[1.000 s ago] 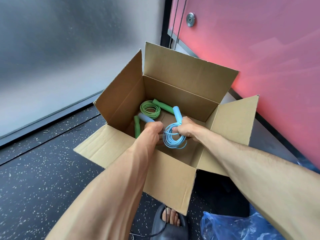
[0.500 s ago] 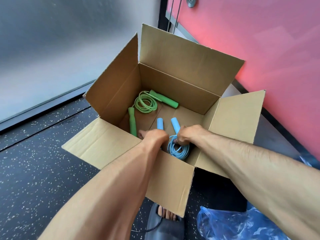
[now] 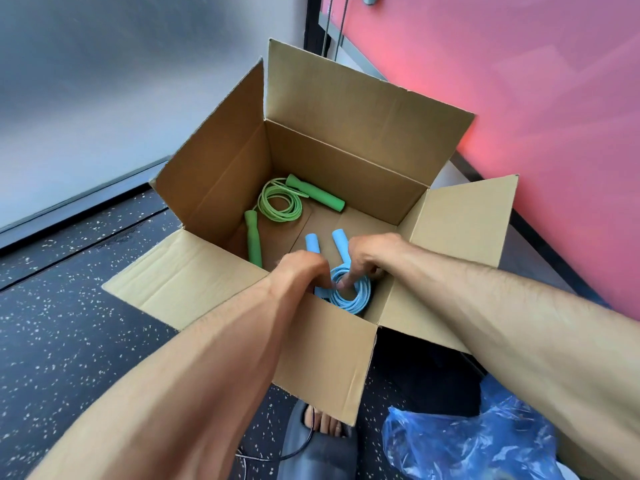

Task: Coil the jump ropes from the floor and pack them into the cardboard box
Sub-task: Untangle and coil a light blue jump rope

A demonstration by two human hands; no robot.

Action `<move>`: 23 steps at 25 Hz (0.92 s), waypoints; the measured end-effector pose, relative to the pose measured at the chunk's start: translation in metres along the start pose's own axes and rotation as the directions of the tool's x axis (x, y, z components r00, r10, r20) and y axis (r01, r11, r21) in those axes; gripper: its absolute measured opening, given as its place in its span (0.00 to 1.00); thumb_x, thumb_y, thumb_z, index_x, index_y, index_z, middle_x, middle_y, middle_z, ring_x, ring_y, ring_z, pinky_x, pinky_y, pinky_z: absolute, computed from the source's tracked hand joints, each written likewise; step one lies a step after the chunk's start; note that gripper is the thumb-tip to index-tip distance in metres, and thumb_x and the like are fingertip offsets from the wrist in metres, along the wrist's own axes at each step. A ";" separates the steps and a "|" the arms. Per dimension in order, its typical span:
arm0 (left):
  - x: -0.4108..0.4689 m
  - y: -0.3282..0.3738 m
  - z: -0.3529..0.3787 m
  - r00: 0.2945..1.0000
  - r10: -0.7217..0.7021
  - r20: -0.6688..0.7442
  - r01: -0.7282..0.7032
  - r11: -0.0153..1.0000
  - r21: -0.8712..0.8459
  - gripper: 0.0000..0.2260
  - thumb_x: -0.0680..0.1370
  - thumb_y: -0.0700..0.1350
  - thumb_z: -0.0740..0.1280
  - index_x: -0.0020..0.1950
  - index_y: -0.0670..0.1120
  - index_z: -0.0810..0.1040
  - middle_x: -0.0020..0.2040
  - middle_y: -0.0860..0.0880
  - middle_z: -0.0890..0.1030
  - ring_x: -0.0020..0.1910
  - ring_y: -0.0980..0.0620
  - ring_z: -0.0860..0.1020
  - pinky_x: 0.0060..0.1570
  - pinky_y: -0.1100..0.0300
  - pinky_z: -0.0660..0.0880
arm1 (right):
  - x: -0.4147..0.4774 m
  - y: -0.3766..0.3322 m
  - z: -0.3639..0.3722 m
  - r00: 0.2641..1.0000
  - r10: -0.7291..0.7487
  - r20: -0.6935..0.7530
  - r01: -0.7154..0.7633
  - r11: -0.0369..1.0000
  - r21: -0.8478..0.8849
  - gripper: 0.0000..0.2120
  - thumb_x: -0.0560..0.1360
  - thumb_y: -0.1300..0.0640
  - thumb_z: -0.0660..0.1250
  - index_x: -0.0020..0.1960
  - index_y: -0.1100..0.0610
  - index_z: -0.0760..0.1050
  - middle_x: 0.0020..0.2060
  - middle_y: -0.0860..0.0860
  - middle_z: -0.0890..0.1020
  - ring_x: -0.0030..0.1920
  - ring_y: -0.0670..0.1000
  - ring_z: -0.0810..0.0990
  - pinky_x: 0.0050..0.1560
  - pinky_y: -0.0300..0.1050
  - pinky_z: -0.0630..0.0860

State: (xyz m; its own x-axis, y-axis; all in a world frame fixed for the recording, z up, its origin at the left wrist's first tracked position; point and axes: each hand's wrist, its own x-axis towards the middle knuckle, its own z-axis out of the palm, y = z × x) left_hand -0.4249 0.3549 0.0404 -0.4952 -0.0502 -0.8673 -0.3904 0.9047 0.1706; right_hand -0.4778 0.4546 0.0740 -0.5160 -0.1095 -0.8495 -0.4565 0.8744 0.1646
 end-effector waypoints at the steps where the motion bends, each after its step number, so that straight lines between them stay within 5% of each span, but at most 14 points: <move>1: -0.002 0.000 -0.005 1.000 0.009 0.008 -0.009 1.000 -0.008 0.17 0.79 0.56 0.66 0.43 0.43 0.79 0.41 0.48 0.81 0.51 0.47 0.79 0.59 0.56 0.74 | 0.002 0.002 -0.008 0.998 0.013 0.056 -0.015 0.999 0.037 0.30 0.63 0.32 0.75 0.44 0.57 0.75 0.37 0.49 0.81 0.37 0.51 0.78 0.38 0.42 0.72; 4: -0.005 -0.003 -0.007 1.000 0.010 0.029 -0.010 1.000 0.011 0.18 0.80 0.54 0.65 0.36 0.44 0.75 0.36 0.50 0.79 0.46 0.49 0.77 0.58 0.56 0.74 | 0.014 0.004 -0.011 0.995 0.016 0.095 -0.017 1.000 0.018 0.22 0.69 0.40 0.76 0.51 0.58 0.79 0.40 0.50 0.84 0.36 0.51 0.81 0.40 0.42 0.75; 8: -0.003 -0.003 0.002 0.997 0.034 -0.066 -0.033 0.999 0.026 0.09 0.78 0.46 0.68 0.41 0.42 0.75 0.54 0.46 0.82 0.56 0.46 0.80 0.60 0.51 0.76 | 0.027 0.002 0.016 0.999 -0.023 -0.048 0.021 0.999 -0.038 0.28 0.69 0.50 0.78 0.63 0.62 0.75 0.56 0.55 0.82 0.53 0.56 0.82 0.50 0.46 0.77; 11: -0.005 -0.002 0.003 0.992 0.052 -0.111 -0.052 0.999 0.005 0.06 0.77 0.41 0.67 0.52 0.41 0.76 0.52 0.46 0.83 0.54 0.48 0.82 0.50 0.56 0.77 | 0.036 0.009 0.017 0.997 -0.063 0.054 0.060 0.997 0.047 0.22 0.70 0.52 0.78 0.57 0.65 0.79 0.46 0.55 0.83 0.43 0.54 0.82 0.45 0.46 0.77; 14: -0.009 0.001 0.000 0.992 0.060 -0.107 -0.062 0.998 -0.021 0.04 0.78 0.43 0.68 0.48 0.43 0.74 0.32 0.52 0.80 0.36 0.54 0.83 0.37 0.62 0.73 | 0.041 0.010 0.014 0.993 -0.103 0.057 0.104 0.995 -0.003 0.17 0.69 0.50 0.78 0.50 0.60 0.79 0.43 0.52 0.82 0.44 0.54 0.80 0.48 0.46 0.77; 18: -0.010 -0.001 0.007 0.973 0.135 -0.185 -0.139 0.990 -0.006 0.09 0.78 0.41 0.67 0.55 0.44 0.71 0.47 0.49 0.80 0.54 0.47 0.82 0.48 0.57 0.75 | 0.039 0.006 0.012 0.991 -0.080 0.105 0.079 0.997 0.012 0.16 0.68 0.51 0.79 0.47 0.60 0.80 0.43 0.51 0.84 0.43 0.54 0.82 0.44 0.43 0.78; 21: -0.002 0.002 0.009 0.983 0.155 -0.099 -0.165 0.981 -0.100 0.12 0.78 0.41 0.65 0.61 0.40 0.72 0.50 0.42 0.85 0.37 0.47 0.83 0.46 0.54 0.80 | 0.031 0.012 0.005 0.985 -0.065 0.158 0.038 0.985 0.170 0.11 0.72 0.53 0.75 0.40 0.59 0.77 0.31 0.51 0.83 0.35 0.52 0.79 0.33 0.39 0.72; 23: 0.004 0.003 0.009 0.988 0.156 -0.020 -0.157 0.976 -0.151 0.15 0.77 0.46 0.70 0.58 0.39 0.73 0.45 0.40 0.85 0.30 0.48 0.81 0.43 0.53 0.81 | 0.032 0.012 0.005 0.983 -0.062 0.171 0.024 0.976 0.218 0.12 0.72 0.52 0.75 0.44 0.61 0.79 0.32 0.52 0.83 0.35 0.52 0.79 0.34 0.40 0.73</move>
State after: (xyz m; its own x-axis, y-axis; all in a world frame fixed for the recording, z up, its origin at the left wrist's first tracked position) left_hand -0.4209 0.3613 0.0330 -0.5651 0.0830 -0.8208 -0.4203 0.8271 0.3731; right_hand -0.4962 0.4638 0.0458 -0.3552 -0.0811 -0.9313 -0.2997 0.9535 0.0312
